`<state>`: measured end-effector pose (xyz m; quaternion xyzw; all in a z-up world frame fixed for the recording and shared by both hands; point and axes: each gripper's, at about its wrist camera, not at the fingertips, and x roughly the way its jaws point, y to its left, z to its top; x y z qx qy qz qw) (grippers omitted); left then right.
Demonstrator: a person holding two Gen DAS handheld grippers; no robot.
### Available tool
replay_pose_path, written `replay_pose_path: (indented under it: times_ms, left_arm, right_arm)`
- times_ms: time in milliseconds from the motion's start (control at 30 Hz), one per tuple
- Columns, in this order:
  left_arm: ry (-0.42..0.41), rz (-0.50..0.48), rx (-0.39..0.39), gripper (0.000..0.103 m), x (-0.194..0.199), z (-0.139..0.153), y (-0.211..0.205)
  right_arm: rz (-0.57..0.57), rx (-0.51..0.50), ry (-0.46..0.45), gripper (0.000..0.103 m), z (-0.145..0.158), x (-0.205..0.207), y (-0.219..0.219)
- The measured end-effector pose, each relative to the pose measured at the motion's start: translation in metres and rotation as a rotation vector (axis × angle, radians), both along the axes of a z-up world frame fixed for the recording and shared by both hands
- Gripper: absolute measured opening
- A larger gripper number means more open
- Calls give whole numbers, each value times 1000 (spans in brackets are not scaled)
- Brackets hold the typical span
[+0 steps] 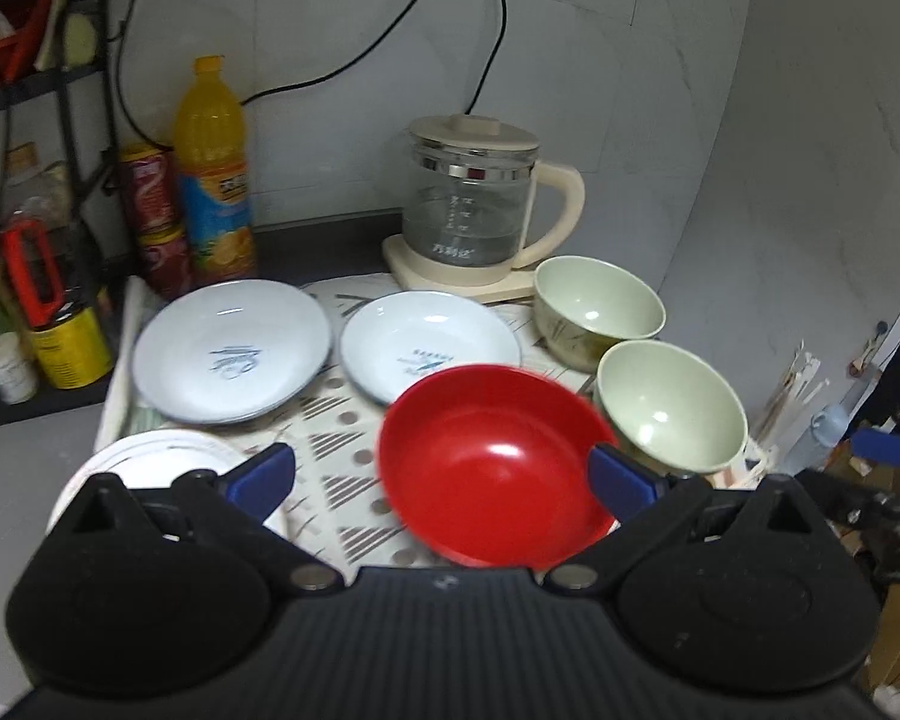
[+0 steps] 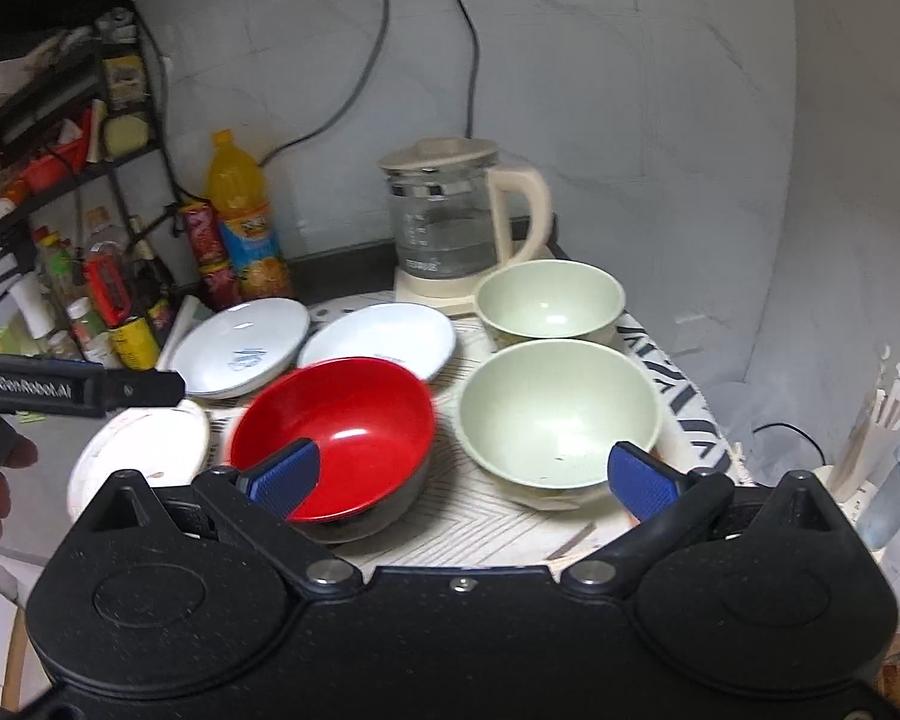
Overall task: Organize plates and bowls
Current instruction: 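Reach both tools to the large pale green bowl and grip its rim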
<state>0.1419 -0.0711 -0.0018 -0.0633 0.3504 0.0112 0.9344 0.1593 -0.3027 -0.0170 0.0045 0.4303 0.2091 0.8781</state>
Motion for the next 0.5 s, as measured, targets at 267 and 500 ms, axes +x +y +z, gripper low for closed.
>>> replay_pose_path:
  times_ms: [267,500]
  left_arm:
    - [37,-82,-1,98,49,-7,-25]
    - [65,-180,-12,94,83,-13,-47]
  right_arm:
    - [-35,-51,32,103,-19,34,-18]
    - [-70,-53,84,92,-36,57,-32]
